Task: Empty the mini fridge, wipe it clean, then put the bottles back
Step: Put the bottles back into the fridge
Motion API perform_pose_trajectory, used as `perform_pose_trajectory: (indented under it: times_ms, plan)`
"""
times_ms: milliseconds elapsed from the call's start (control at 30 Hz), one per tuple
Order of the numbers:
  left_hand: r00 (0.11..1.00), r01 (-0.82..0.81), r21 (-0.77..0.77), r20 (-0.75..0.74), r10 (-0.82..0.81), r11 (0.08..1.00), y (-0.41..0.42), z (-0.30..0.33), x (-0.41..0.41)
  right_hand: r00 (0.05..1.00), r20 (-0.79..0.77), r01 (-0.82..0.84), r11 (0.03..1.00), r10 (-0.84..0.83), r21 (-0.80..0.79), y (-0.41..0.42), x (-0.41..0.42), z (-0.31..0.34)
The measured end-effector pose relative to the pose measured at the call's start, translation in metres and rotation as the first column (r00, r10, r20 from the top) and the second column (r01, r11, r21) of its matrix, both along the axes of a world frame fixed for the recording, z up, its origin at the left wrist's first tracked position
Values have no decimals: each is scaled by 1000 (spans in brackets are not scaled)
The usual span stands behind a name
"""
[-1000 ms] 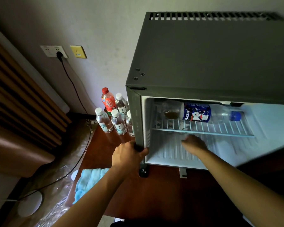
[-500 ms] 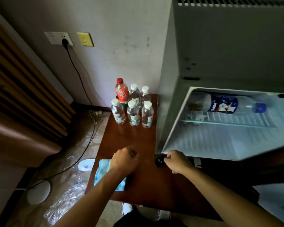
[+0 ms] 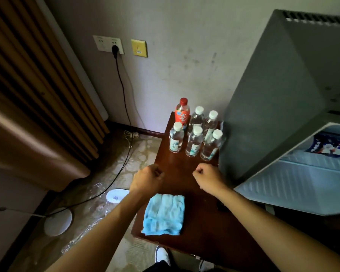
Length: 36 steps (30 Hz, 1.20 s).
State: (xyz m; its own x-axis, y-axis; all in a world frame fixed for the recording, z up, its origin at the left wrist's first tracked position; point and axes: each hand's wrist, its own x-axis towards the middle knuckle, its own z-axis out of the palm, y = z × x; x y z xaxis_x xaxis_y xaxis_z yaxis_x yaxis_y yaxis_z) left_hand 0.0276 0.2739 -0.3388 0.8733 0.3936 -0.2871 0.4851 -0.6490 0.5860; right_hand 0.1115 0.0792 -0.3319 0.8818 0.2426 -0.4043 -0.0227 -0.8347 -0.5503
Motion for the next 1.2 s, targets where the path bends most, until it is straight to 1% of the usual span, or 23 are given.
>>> perform_pose_trajectory:
  times_ms: [100,267,333,400,533,633,767,967,1133,1200]
  plan:
    - [1000,-12,-8,26,12,1000,13,3,-1,995,85,-47,999,45,15,28,12,11]
    - [999,0,-35,33,1,999,27,7,3,958,243,-152,988,151,-15,67,42,29]
    - [1000,2,-36,21,-1,999,31,7,5,930,317,-173,982,187,-74,81,57,34]
    - [1000,9,-29,13,-8,1000,33,6,7,907,367,-154,975,204,-162,93,72,35]
    - [1000,8,-6,2,-8,1000,40,2,14,901,343,-173,945,266,-279,116,93,29]
    - [1000,23,-18,-17,-23,1000,45,-3,20,906,299,-200,924,301,-325,123,103,22]
    - [999,18,-18,-44,-18,1000,51,-9,26,887,315,-224,912,337,-345,122,104,14]
    - [999,30,-33,-38,-31,999,46,-12,40,895,349,-165,934,277,-317,110,87,8]
    - [994,102,-45,-29,-103,994,34,-13,43,894,358,-151,933,270,-327,91,64,7]
    - [991,132,-26,-24,-133,991,28,-13,41,878,387,-153,931,282,-332,82,51,7]
